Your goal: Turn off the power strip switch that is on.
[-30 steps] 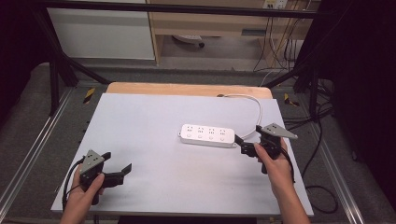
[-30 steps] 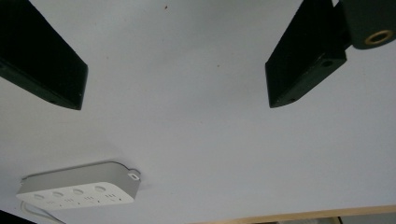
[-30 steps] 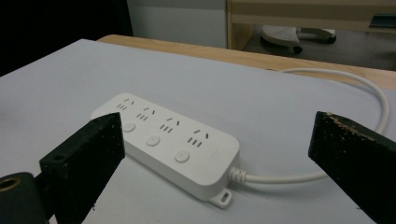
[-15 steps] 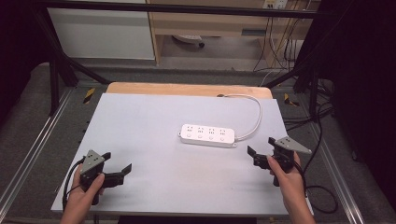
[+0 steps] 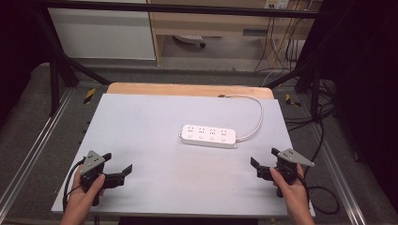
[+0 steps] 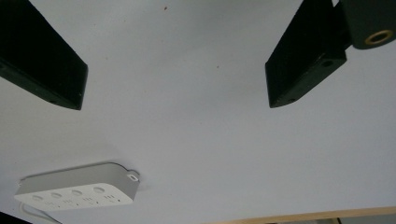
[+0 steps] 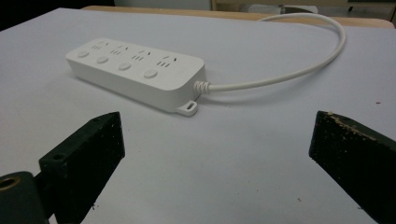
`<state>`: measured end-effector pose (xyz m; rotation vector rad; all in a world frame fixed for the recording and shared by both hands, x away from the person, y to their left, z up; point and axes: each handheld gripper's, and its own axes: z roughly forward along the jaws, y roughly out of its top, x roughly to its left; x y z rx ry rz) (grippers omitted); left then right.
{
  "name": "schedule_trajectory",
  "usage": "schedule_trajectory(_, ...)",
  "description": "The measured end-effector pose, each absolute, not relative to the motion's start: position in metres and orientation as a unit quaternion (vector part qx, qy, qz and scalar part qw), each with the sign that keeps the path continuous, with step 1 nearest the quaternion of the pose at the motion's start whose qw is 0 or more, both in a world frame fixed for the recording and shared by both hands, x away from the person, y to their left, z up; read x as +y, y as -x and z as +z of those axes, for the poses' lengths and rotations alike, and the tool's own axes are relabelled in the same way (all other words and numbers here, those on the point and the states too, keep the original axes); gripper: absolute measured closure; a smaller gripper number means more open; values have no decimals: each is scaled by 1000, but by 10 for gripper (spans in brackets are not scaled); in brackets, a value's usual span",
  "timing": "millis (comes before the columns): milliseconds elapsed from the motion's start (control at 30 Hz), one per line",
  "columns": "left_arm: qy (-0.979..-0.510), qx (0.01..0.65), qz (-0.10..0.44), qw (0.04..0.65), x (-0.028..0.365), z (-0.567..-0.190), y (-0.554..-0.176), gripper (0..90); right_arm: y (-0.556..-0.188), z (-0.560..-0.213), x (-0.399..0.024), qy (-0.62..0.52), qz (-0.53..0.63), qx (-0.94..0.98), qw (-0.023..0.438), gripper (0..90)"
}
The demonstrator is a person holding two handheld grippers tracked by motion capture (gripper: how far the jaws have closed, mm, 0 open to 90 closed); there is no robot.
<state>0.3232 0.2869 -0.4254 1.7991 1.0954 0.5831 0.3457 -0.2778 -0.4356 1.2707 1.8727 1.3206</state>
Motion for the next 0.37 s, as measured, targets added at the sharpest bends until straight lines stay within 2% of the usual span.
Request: schedule_trajectory(367, -732, 442, 238, 461, 286, -424, -323, 56, -344, -455, -253, -445, 466, 730, 227, 33)
